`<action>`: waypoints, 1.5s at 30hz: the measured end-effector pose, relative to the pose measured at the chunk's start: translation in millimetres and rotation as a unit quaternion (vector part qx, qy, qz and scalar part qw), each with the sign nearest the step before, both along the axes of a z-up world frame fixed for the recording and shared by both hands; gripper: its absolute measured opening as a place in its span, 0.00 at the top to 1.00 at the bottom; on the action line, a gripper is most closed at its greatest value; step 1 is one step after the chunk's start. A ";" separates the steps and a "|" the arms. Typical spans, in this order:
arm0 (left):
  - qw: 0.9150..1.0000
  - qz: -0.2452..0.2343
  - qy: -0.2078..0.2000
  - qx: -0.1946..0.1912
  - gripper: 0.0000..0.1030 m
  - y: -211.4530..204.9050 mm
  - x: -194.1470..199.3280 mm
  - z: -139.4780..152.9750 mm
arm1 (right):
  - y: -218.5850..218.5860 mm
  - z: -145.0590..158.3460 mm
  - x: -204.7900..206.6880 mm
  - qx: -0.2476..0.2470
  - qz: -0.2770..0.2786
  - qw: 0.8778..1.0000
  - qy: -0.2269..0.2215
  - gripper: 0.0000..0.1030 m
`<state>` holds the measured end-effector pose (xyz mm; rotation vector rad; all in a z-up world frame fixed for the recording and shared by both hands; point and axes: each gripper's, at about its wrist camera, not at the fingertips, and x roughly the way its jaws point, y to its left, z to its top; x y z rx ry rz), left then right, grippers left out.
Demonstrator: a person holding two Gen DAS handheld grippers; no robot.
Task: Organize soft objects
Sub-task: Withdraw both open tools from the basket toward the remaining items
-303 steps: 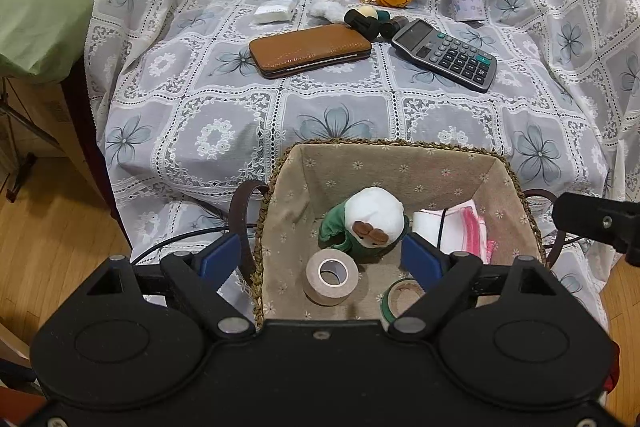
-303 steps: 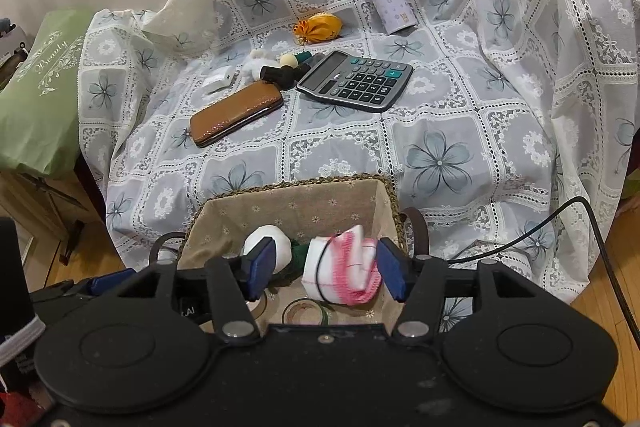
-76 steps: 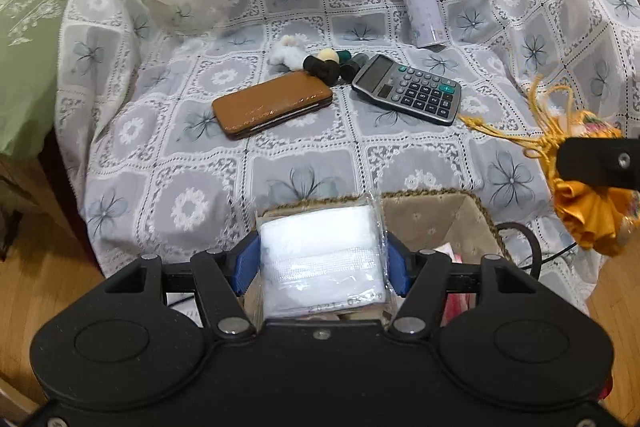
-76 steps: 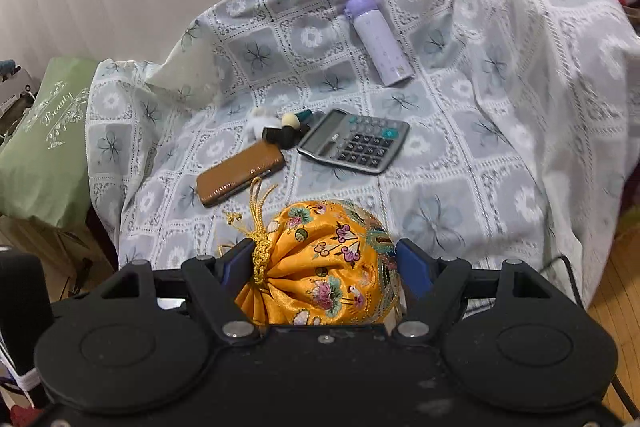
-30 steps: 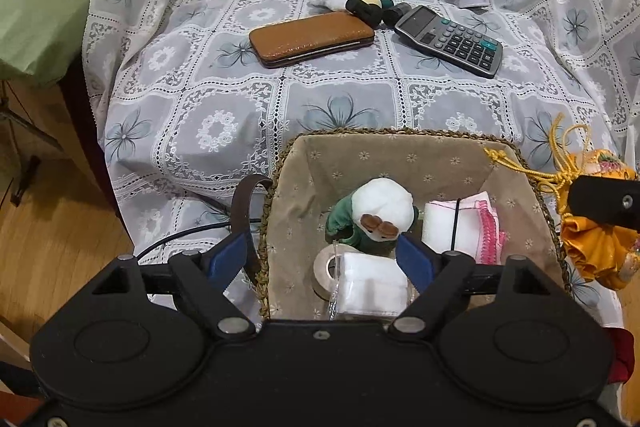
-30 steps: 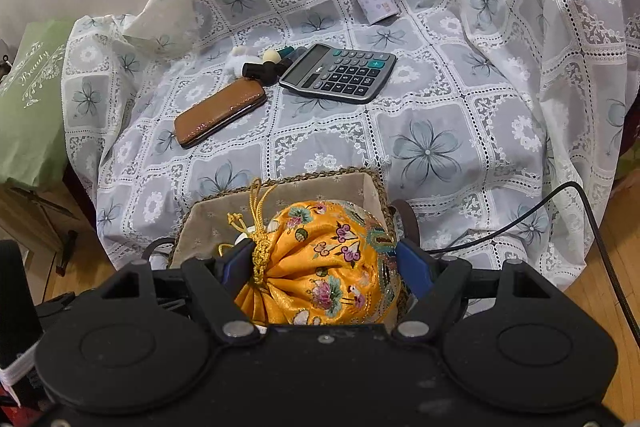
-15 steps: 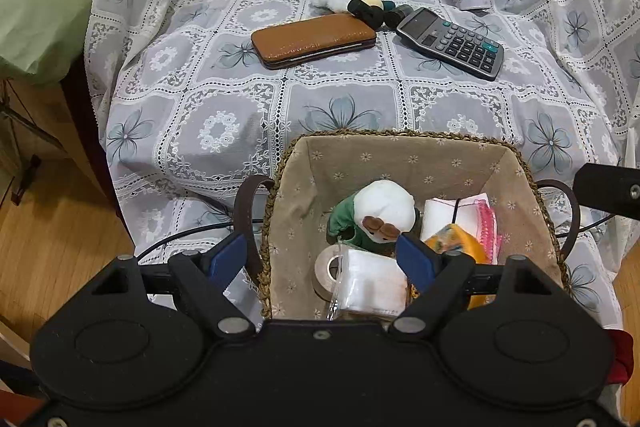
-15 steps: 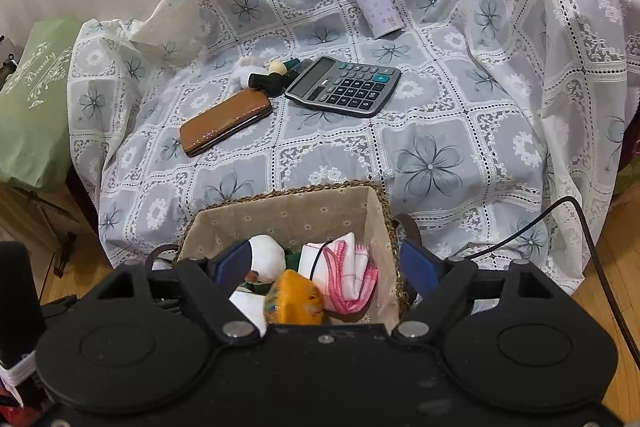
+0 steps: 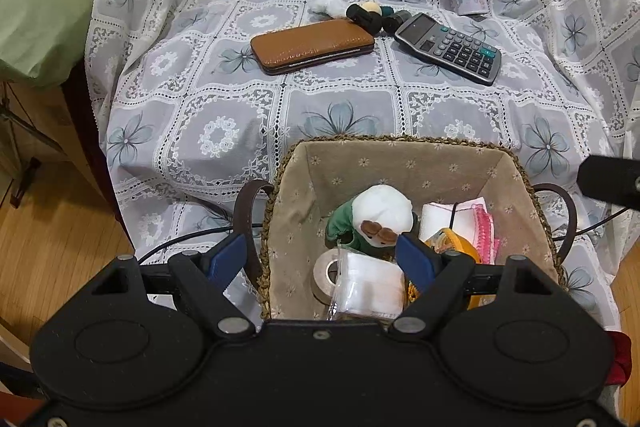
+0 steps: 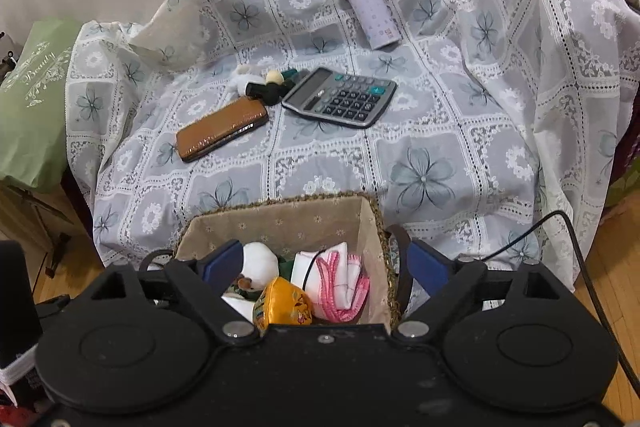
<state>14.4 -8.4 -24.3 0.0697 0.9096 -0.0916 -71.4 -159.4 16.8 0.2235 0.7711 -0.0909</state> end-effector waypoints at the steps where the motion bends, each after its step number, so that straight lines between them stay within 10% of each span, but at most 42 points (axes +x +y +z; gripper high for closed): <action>1: 1.000 -0.001 -0.002 -0.001 0.24 0.4 -0.4 0.7 | -0.3 1.5 -0.8 -0.001 0.000 1.000 -0.006 0.09; 29: 0.995 -0.031 -0.092 -0.009 0.03 -6.5 7.5 40.1 | 4.6 51.0 19.4 -0.053 -0.008 0.988 -0.144 0.02; 45: 0.997 -0.045 -0.066 -0.017 0.04 -14.7 67.0 29.6 | -11.3 26.5 112.5 -0.026 0.032 0.998 -0.043 0.18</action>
